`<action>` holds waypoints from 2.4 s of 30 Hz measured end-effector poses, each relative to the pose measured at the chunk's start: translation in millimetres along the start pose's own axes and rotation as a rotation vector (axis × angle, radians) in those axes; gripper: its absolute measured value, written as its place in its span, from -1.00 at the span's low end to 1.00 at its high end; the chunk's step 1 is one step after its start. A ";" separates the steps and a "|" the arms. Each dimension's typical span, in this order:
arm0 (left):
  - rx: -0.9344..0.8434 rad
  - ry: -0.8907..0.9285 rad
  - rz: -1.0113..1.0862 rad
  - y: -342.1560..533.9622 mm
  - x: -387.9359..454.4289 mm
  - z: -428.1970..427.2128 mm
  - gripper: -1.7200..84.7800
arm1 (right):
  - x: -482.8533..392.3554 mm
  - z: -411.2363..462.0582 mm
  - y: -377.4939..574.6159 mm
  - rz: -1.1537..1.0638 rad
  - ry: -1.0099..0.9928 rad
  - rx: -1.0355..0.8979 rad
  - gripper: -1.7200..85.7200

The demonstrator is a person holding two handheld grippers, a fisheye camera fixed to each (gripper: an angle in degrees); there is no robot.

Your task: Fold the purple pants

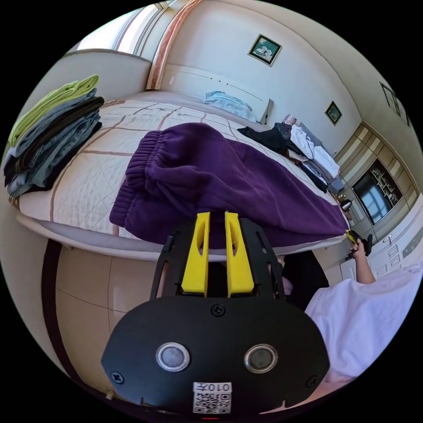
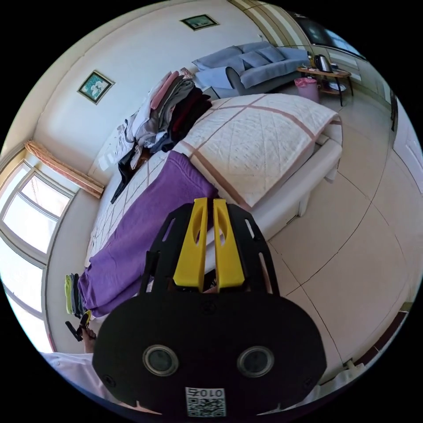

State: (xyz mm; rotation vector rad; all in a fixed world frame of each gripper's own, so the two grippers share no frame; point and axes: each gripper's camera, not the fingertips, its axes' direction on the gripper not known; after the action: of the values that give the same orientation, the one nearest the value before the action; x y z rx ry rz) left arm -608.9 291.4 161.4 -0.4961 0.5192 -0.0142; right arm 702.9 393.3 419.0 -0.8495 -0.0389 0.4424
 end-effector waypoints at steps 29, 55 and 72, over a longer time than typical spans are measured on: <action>0.052 0.101 -0.022 -92.8 -144.6 -26.7 -0.79 | -535.8 30.0 249.6 -1.831 -0.270 -0.139 -0.67; -0.053 0.252 -0.104 -89.9 -216.4 -60.5 -0.82 | -568.2 -31.0 97.4 -1.629 -0.614 -0.604 -0.72; -0.172 0.216 -0.161 -220.2 -171.4 26.1 -0.83 | -668.7 104.1 -43.0 -1.178 -0.187 -0.801 -0.84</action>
State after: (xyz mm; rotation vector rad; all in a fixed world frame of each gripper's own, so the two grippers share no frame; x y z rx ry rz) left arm -721.4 132.3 362.9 -0.7083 0.6942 -0.1799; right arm 89.3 180.4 613.9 -1.3844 -0.8896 -0.6647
